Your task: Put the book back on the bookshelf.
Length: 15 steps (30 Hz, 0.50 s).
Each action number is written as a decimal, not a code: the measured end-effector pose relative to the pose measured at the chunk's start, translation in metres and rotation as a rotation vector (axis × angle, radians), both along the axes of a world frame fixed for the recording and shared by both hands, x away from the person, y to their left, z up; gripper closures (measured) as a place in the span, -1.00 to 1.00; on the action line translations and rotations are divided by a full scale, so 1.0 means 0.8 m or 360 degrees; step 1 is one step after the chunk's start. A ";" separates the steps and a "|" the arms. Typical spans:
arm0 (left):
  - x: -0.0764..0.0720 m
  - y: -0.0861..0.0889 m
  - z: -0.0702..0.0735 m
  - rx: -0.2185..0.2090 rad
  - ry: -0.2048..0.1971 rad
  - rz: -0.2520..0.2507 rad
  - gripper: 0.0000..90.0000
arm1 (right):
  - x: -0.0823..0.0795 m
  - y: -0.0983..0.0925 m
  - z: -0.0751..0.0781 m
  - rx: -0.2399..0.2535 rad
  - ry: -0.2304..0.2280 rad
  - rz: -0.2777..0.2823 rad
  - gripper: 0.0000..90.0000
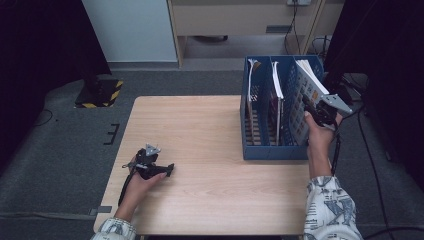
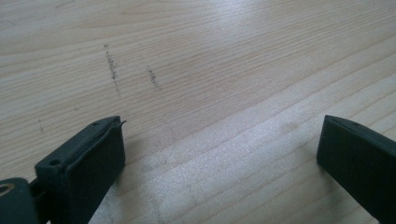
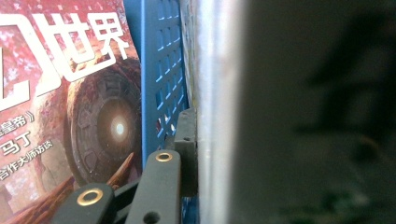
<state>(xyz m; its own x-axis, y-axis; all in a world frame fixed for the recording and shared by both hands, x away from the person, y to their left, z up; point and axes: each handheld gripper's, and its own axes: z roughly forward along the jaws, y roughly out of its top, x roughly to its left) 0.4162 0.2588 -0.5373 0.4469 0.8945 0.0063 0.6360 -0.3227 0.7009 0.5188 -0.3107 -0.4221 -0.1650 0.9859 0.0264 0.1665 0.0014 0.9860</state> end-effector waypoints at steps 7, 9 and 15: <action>0.000 0.000 0.000 0.0002 -0.0001 -0.0001 -0.99 | -0.002 0.005 0.001 -0.0114 0.0017 0.0017 0.62; 0.000 0.000 0.000 0.0001 -0.0001 -0.0001 -0.99 | -0.002 0.006 0.001 -0.0147 0.0006 0.0024 0.62; 0.000 0.000 0.000 0.0000 -0.0001 -0.0001 -0.98 | -0.002 0.012 0.002 -0.0279 -0.0025 0.0023 0.63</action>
<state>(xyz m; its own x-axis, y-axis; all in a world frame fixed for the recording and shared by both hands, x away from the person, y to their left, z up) 0.4161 0.2588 -0.5373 0.4474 0.8943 0.0067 0.6356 -0.3233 0.7011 0.5169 -0.3012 -0.4203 -0.1785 0.9727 -0.1484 0.1498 0.1760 0.9729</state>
